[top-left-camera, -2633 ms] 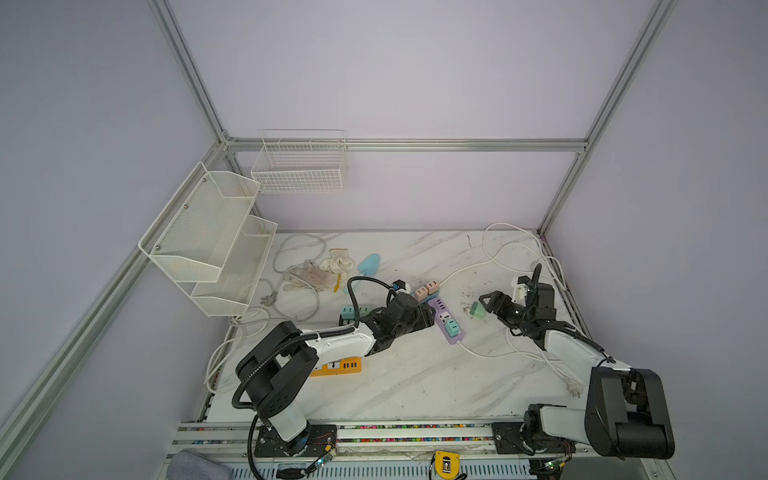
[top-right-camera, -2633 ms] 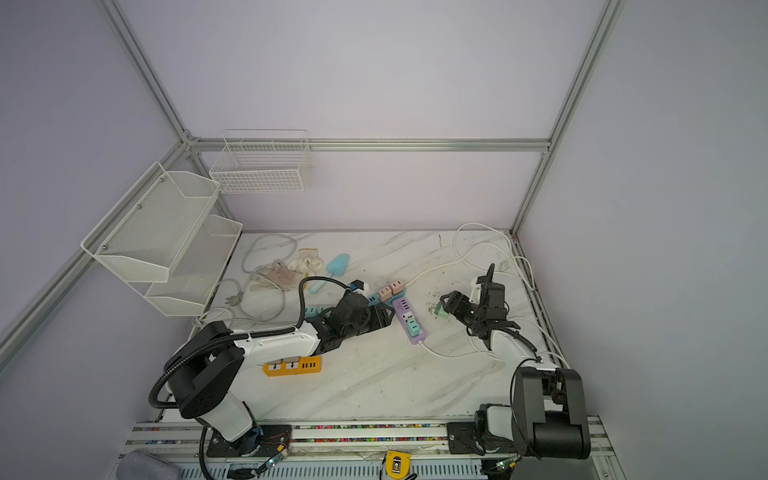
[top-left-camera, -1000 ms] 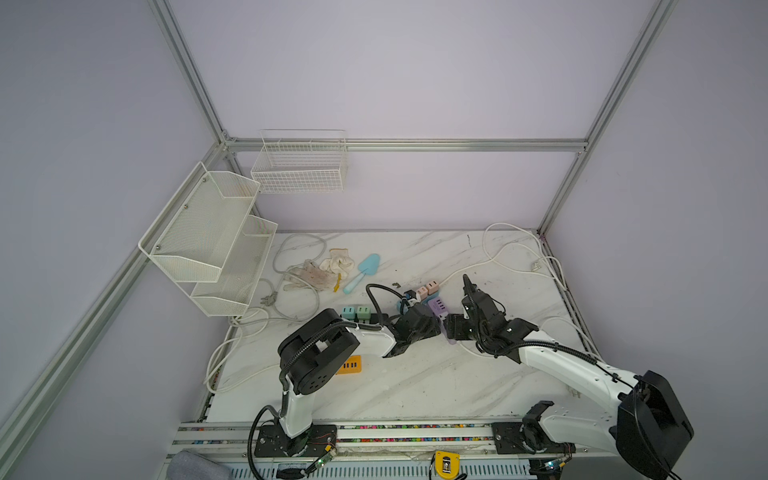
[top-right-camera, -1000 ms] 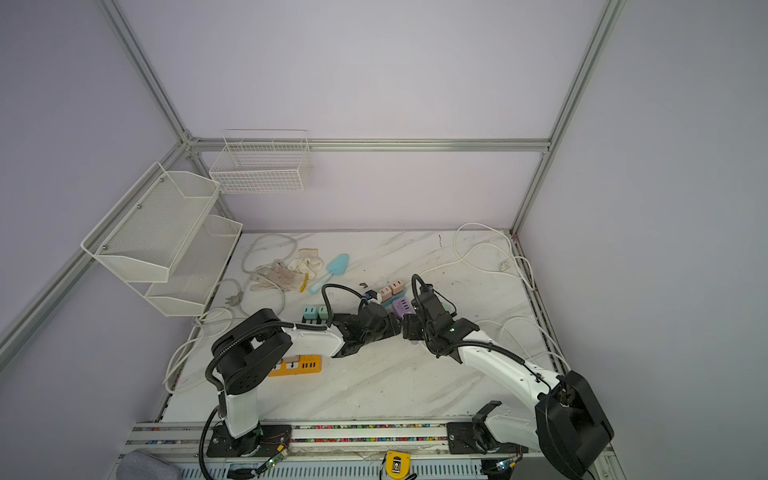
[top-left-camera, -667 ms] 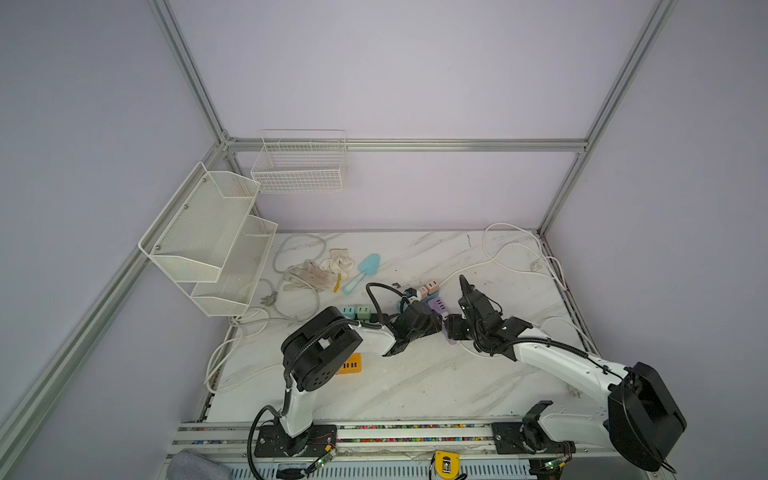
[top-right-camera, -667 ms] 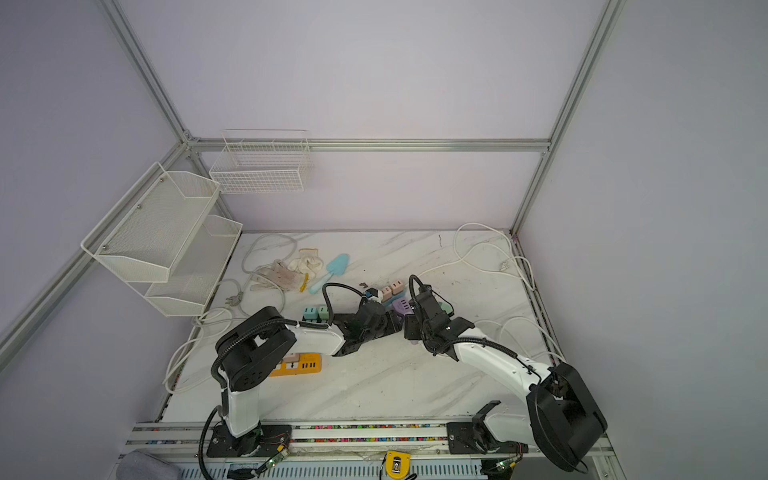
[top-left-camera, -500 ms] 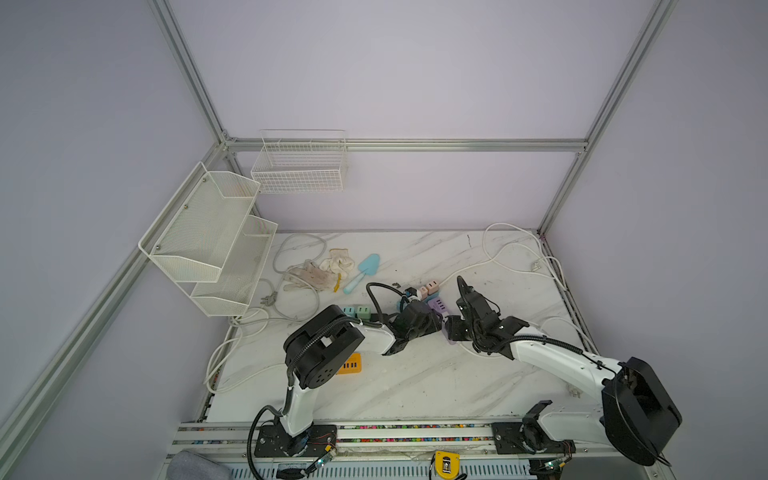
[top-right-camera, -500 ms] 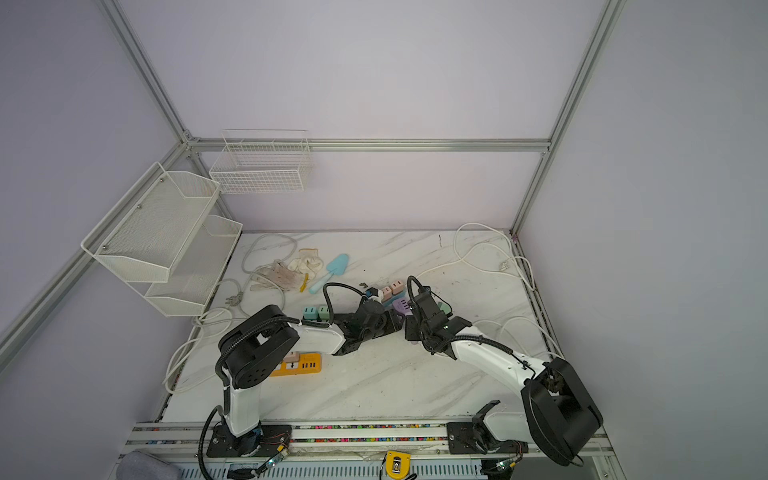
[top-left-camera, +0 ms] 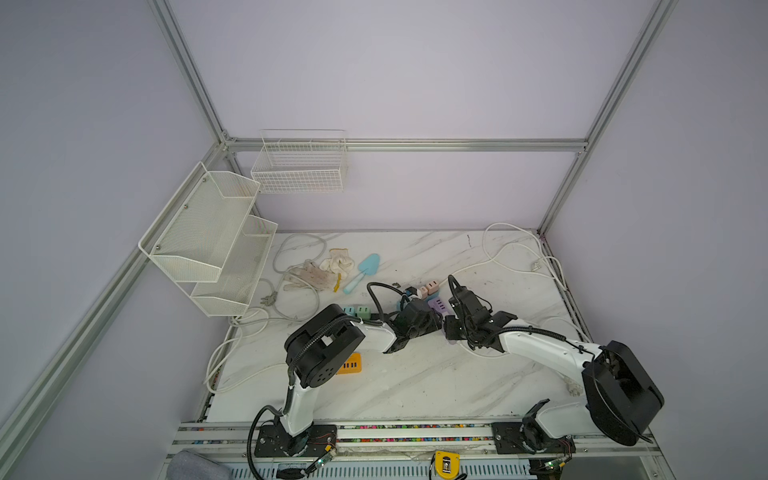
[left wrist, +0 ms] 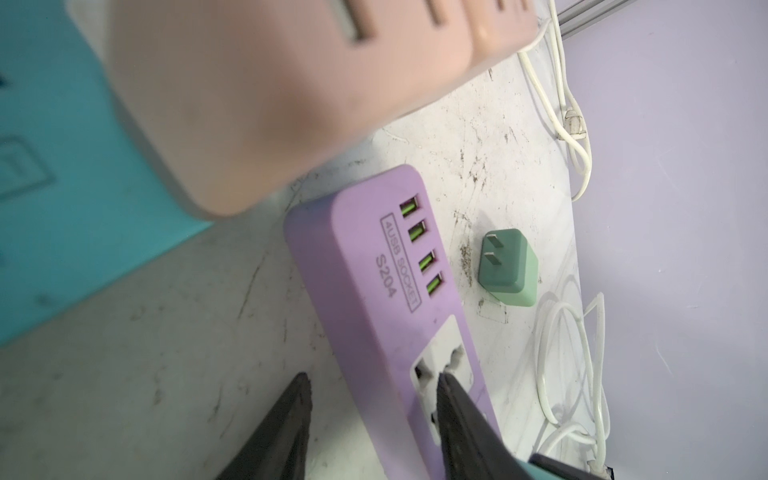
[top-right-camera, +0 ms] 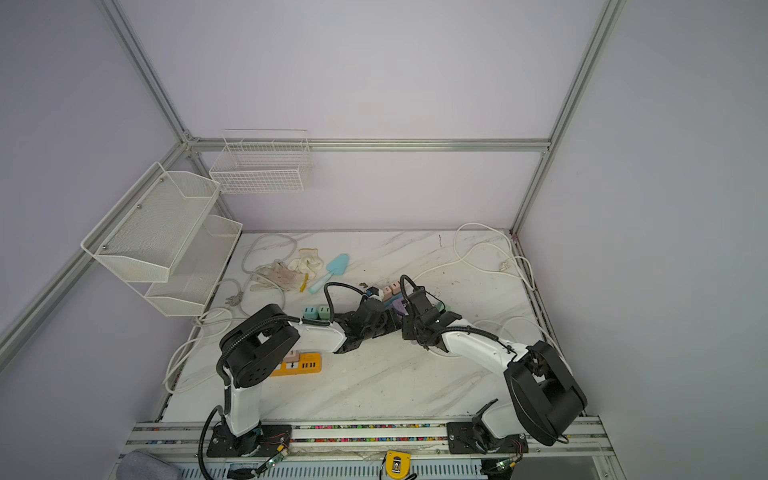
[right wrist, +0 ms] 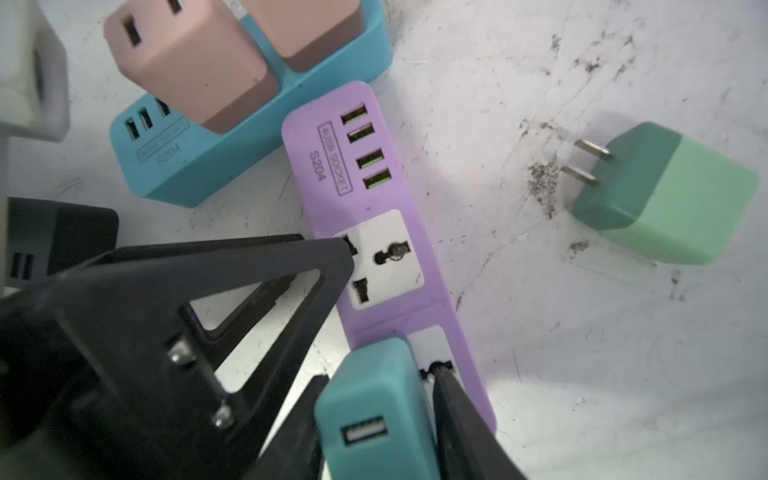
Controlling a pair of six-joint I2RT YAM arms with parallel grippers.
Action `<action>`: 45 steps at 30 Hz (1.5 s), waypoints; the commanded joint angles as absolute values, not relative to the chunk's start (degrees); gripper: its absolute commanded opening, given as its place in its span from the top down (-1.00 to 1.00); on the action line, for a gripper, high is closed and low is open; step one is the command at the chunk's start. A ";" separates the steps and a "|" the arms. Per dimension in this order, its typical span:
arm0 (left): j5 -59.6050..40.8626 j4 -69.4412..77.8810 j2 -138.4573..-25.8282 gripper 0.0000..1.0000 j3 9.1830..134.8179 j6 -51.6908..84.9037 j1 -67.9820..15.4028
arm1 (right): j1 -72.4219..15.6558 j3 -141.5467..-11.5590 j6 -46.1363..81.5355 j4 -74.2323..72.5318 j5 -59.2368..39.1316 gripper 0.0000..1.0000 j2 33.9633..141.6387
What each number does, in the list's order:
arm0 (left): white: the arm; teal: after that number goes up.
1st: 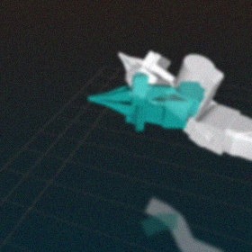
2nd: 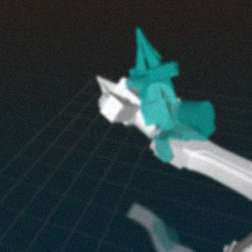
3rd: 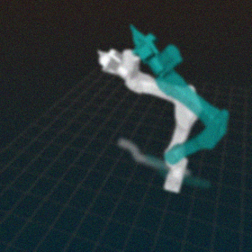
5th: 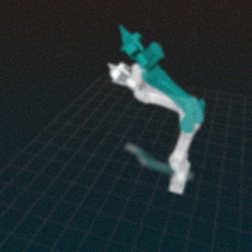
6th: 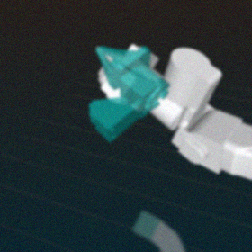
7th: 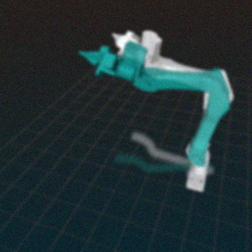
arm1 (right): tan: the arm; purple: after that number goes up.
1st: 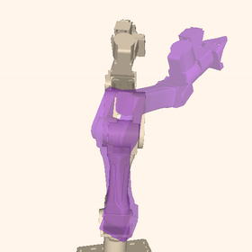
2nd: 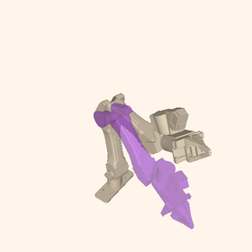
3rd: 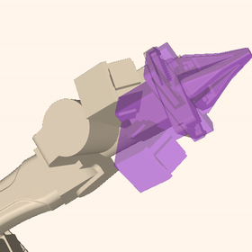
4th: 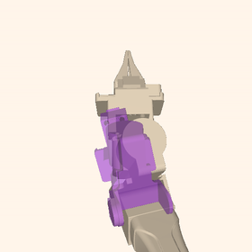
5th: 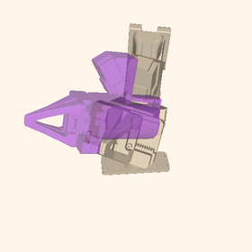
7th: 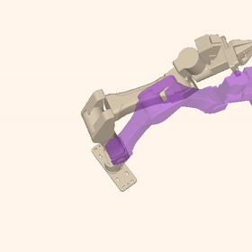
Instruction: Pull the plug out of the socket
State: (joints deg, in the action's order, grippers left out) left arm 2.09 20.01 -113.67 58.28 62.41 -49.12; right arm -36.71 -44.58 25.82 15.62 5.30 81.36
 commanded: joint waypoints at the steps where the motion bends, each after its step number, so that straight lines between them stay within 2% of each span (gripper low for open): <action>1: 1.11 16.52 -115.52 0.01 61.21 63.85 -48.87 | -37.01 -45.37 25.58 17.05 6.53 0.17 82.16; 22: -1.34 16.87 -117.43 0.06 62.52 64.69 -49.64 | -38.23 -47.41 23.80 16.77 4.26 0.57 84.32; 31: -1.98 14.88 -119.18 0.25 63.35 64.41 -49.83 | -38.23 -46.91 23.73 16.15 3.39 0.59 83.15; 36: -1.13 13.71 -119.09 0.30 62.29 64.58 -49.83 | -38.23 -47.84 23.22 17.84 6.16 0.63 83.03; 40: -1.75 13.71 -119.62 0.36 61.91 64.76 -50.19 | -38.23 -47.59 22.16 15.27 1.87 0.67 83.21; 45: 0.07 14.06 -119.14 0.39 60.29 64.69 -50.92 | -38.23 -48.87 23.03 18.66 6.16 0.67 82.92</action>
State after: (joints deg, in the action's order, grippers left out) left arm 0.25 21.56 -116.68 61.04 65.21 -49.65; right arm -37.50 -46.78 22.63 16.95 6.35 83.31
